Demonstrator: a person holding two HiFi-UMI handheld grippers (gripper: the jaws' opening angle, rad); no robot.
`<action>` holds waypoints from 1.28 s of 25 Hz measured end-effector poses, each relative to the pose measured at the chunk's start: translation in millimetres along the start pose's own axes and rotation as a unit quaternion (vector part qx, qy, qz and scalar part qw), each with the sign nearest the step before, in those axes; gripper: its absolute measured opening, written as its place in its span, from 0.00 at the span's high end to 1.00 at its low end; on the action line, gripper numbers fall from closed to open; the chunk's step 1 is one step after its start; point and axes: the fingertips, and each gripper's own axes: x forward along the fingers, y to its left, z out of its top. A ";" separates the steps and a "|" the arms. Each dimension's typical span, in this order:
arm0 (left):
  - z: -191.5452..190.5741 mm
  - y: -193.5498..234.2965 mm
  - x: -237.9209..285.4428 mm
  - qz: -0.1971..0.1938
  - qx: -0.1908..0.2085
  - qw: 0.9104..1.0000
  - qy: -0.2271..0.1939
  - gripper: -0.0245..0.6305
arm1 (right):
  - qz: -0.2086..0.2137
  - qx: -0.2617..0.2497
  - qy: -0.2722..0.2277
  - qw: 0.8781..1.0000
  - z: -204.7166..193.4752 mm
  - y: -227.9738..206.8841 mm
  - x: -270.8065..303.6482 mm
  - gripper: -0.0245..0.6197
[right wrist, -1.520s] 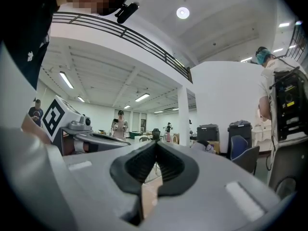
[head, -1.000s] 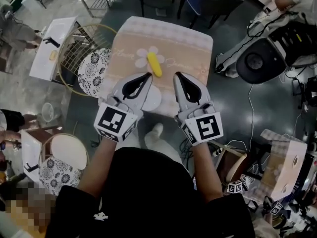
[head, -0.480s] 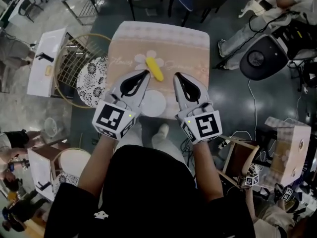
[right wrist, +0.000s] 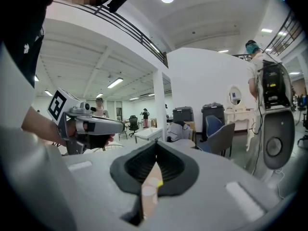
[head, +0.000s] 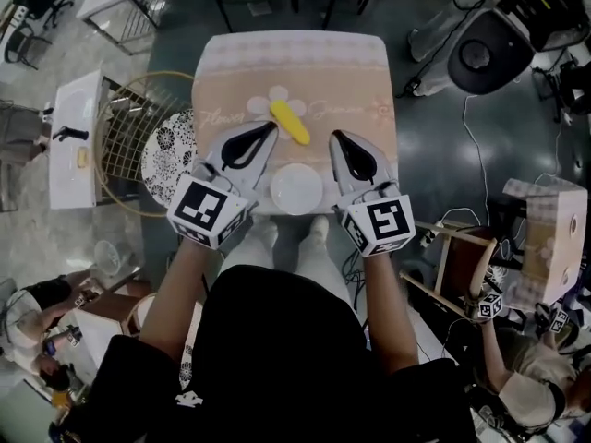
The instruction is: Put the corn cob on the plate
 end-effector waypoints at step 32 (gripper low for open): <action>-228.0 54.1 83.3 -0.228 0.165 0.912 0.299 0.64 | -0.057 0.070 0.165 0.982 -184.8 -25.2 68.9 0.78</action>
